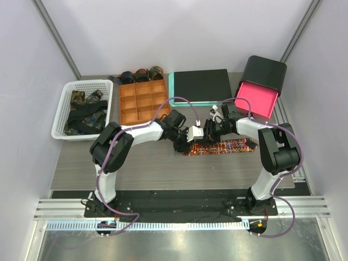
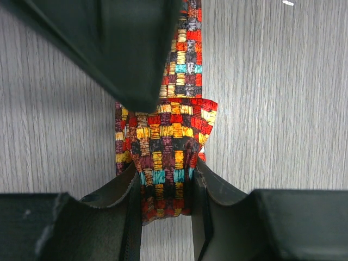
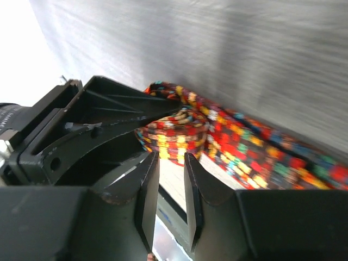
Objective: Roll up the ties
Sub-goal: Roll the tie at the center of the board.
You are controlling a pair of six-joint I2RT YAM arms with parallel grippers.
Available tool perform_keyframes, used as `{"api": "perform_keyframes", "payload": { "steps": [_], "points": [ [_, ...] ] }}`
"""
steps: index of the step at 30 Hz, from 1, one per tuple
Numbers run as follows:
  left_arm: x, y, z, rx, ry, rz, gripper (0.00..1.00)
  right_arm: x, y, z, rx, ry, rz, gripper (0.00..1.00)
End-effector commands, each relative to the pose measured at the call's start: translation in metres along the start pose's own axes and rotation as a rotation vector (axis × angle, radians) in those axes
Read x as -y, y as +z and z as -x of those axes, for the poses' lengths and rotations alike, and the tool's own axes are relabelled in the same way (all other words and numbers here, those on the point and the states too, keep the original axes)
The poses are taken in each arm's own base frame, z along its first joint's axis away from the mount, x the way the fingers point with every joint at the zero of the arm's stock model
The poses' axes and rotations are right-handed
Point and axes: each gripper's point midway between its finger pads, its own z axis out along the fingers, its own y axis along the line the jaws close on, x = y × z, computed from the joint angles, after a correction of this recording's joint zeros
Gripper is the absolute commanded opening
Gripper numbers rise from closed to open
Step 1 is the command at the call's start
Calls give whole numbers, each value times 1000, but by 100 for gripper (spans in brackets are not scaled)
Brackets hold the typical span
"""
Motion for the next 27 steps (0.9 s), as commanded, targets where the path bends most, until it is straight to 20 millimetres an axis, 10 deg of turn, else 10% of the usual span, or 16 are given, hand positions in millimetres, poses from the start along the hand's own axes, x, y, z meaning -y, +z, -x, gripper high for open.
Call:
{"api": "perform_keyframes", "payload": {
  "steps": [1, 15, 27],
  "points": [
    [0, 4, -49, -169, -56, 16, 20, -13, 8, -3, -16, -3, 36, 31],
    [1, 4, -50, -175, -45, 9, 25, -7, 31, -17, -91, -25, 32, 34],
    [3, -4, -34, -126, -37, -5, 46, 37, 40, -20, -121, -12, -149, 1]
  ]
}}
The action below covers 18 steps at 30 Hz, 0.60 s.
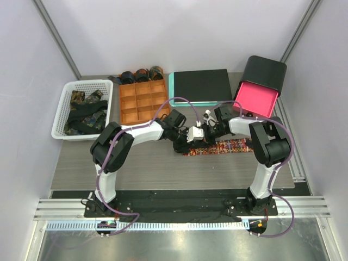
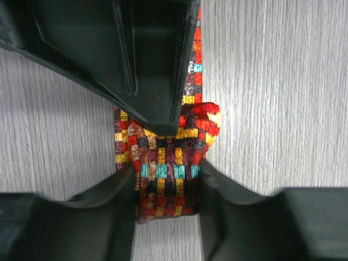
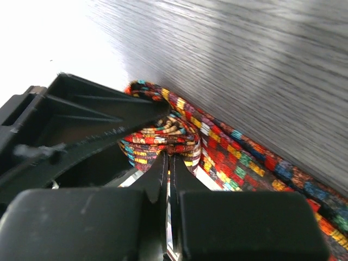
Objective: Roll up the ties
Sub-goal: Roll the tie at the center of the board.
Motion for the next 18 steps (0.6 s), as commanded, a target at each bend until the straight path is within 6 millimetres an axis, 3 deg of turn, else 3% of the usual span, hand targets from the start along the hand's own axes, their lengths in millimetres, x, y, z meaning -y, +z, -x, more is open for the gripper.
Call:
{"api": "perform_keyframes", "payload": {
  "steps": [1, 9, 15, 18],
  "points": [
    [4, -7, -25, -90, -56, 0, 53, 38, 8, -3, -7, -8, -171, 1],
    [0, -32, 17, 54, -62, 40, 71, 70, 11, 2, -8, 3, -317, 1],
    [-8, -34, 17, 111, -139, 105, 76, 79, 9, -1, -24, -3, -356, 1],
    [-7, -27, 9, 110, -168, 91, 77, 80, 7, -3, -27, -14, -359, 1]
  ]
}}
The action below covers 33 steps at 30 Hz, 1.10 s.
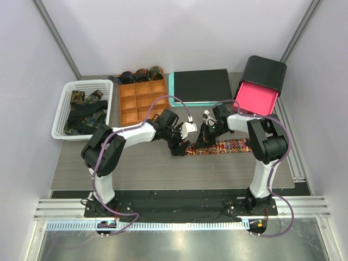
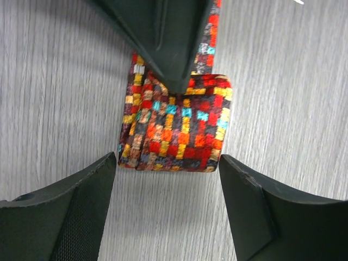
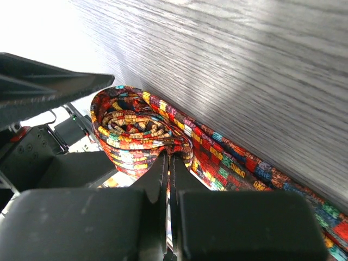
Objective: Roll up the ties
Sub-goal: Roll the tie at the center of the board.
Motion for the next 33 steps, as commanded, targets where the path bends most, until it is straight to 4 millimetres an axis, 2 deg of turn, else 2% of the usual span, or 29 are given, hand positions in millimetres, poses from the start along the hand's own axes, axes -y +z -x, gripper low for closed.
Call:
{"api": "perform_keyframes", "payload": {
  "steps": [1, 6, 8, 13, 16, 19, 22, 23, 25, 26, 27, 28, 29, 30, 33],
  "points": [
    [-7, 2, 14, 82, -38, 29, 77, 68, 10, -1, 24, -31, -279, 1],
    [-12, 16, 9, 103, -32, 24, 76, 73, 11, 0, 16, -35, -288, 1],
    [-13, 19, 14, 130, -20, 19, 75, 77, 12, -1, 10, -27, -294, 1],
    [-12, 30, 20, 168, 24, -1, 70, 86, 15, -6, -8, -1, -308, 1],
    [-6, 38, 15, 157, 57, -20, 68, 89, 16, -6, -10, 2, -317, 1],
    [-1, 43, 11, 144, 86, -33, 64, 91, 17, -7, -13, 12, -320, 1],
    [3, 43, 12, 118, 104, -26, 49, 92, 21, -10, -12, 27, -309, 1],
    [3, 40, 11, 80, 93, -19, 39, 86, 23, -9, -7, 27, -275, 1],
    [7, 38, 14, 41, 110, -18, 28, 80, 24, -10, 2, 36, -240, 1],
    [4, 36, 21, 25, 122, -3, 27, 74, 25, -6, 20, 40, -216, 1],
    [7, 33, 9, -48, 134, -11, 26, 63, 24, -5, 20, 45, -170, 2],
    [13, 33, 3, -94, 152, -27, 25, 54, 20, -2, 32, 41, -142, 8],
    [12, 32, 2, -124, 166, -25, 25, 46, 16, 1, 42, 43, -114, 11],
    [14, 30, -8, -173, 158, -33, 24, 38, 9, 1, 45, 43, -72, 14],
    [11, 26, -24, -262, 169, -37, 21, 15, -14, 6, 86, 19, -5, 30]
  ]
}}
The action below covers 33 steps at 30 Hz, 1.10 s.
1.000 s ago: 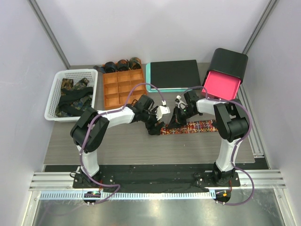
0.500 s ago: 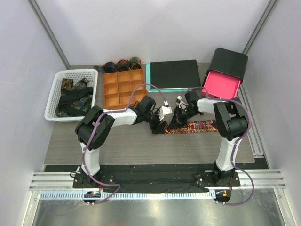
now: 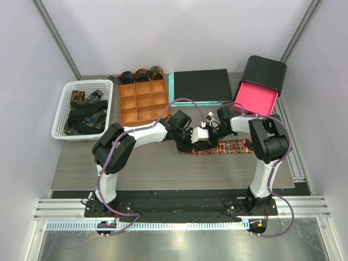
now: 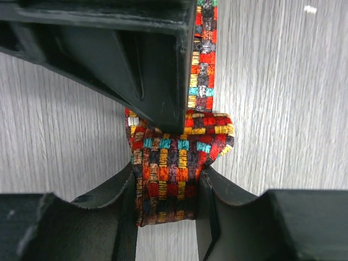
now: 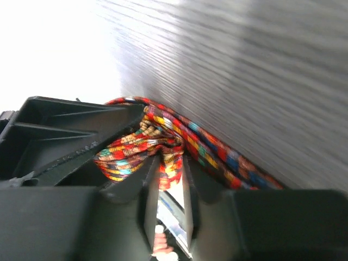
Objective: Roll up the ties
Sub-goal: Roll the tie at the center of the board.
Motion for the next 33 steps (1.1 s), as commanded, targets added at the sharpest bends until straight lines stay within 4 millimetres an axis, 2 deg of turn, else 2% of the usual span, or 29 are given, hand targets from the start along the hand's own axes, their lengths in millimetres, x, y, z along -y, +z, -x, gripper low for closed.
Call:
{"api": "perform_keyframes", "payload": {
  "steps": [1, 4, 6, 11, 19, 20, 21, 23, 24, 25, 29, 33],
  "points": [
    [15, -7, -45, -235, 27, -62, 21, 3, -19, 9, 91, -37, -34, 37],
    [19, -7, -56, -285, 23, -86, 21, -13, -33, 5, 99, -51, 13, 44],
    [14, -5, -54, -293, 18, -81, 22, -22, -37, 5, 112, -63, 40, 47],
    [11, 0, -52, -297, -4, -79, 25, -42, -23, 5, 111, -30, 109, 50],
    [8, 3, -49, -276, -10, -63, 27, -30, -6, -4, 51, 29, 76, 50],
    [9, 2, -50, -276, -10, -66, 27, -30, -6, -1, 55, 14, 69, 47],
    [9, 2, -50, -270, -10, -66, 28, -29, -6, 0, 57, 9, 65, 35],
    [11, 2, -50, -265, -11, -73, 29, -31, -7, 5, 65, -10, 56, 21],
    [10, 1, -50, -261, -14, -75, 29, -30, -7, 6, 68, -20, 54, 5],
    [11, 1, -51, -257, -16, -79, 32, -31, -8, 8, 75, -30, 49, 1],
    [11, -3, -51, -238, -23, -92, 41, -47, -18, 22, 129, -162, 59, 1],
    [7, -10, -46, -192, -65, -107, 59, -32, -14, 22, 120, -223, 15, 1]
  ]
}}
